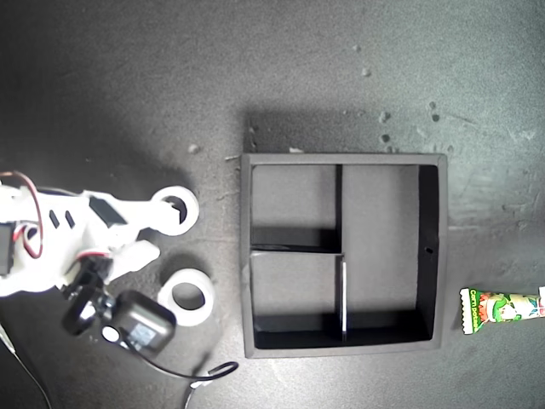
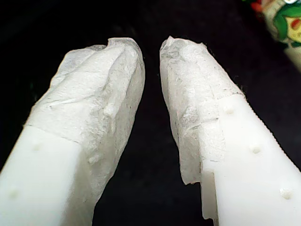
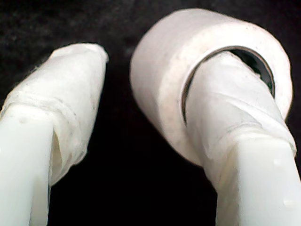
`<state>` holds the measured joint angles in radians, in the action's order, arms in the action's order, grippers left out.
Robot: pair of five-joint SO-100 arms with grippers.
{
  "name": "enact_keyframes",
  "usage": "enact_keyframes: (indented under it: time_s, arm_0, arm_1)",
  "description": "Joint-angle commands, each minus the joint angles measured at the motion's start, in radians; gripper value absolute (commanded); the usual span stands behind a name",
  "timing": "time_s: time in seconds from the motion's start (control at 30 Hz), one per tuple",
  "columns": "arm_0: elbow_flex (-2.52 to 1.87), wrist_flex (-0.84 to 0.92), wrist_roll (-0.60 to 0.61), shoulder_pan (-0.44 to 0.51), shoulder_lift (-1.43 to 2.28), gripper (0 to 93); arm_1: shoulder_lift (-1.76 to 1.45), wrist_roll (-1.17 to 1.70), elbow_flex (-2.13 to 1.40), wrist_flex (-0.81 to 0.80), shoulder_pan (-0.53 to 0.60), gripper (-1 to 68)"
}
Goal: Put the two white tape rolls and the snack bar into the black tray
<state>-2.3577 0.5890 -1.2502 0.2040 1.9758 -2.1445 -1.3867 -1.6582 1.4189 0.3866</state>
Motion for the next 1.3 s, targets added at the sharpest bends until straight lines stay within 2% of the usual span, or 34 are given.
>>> enact_keyframes:
  time_s: [0.0,0.1,0.17,0.27,0.4,0.47,0.57,0.7,0.87,0.97,1.07,1.13,1.27]
  arm_0:
    - [0.064,-0.015,-0.002,-0.005,-0.035,13.5]
    - [0.072,-0.015,-0.021,-0.011,-0.075,13.2]
    - [0.075,-0.014,-0.049,-0.025,-0.115,12.2]
    - [0.078,-0.005,-0.107,-0.061,-0.163,7.1]
    - [0.078,0.028,-0.156,-0.11,-0.187,0.1]
    - [0.084,0.04,-0.156,-0.126,-0.192,0.1]
    - [0.12,0.089,-0.135,-0.141,-0.187,0.1]
    - [0.218,0.193,-0.078,-0.146,-0.164,0.1]
    - [0.37,0.356,-0.011,-0.152,-0.12,0.1]
    - [0.459,0.459,0.02,-0.158,-0.084,0.1]
    - [0.54,0.535,0.048,-0.153,-0.044,0.1]
    - [0.606,0.591,0.063,-0.14,-0.028,0.1]
    - [0.724,0.653,0.078,-0.095,-0.009,0.1]
  arm_1:
    - [-0.002,-0.055,-0.041,-0.006,0.044,0.8]
    - [-0.003,-0.084,-0.083,-0.032,0.075,1.2]
    - [-0.003,-0.115,-0.1,-0.048,0.097,3.9]
    - [-0.003,-0.219,-0.126,-0.044,0.138,10.6]
    - [-0.003,-0.411,-0.204,-0.072,0.225,22.7]
    - [-0.003,-0.482,-0.261,-0.121,0.273,26.5]
    - [-0.003,-0.558,-0.385,-0.202,0.334,27.9]
    - [-0.008,-0.603,-0.615,-0.397,0.4,30.1]
    - [-0.003,-0.635,-0.861,-0.672,0.442,30.1]
    - [-0.003,-0.64,-0.93,-0.727,0.443,29.8]
    - [-0.003,-0.641,-0.986,-0.744,0.439,26.2]
    - [-0.003,-0.64,-1.029,-0.764,0.431,21.4]
    - [-0.015,-0.618,-1.074,-0.756,0.394,3.2]
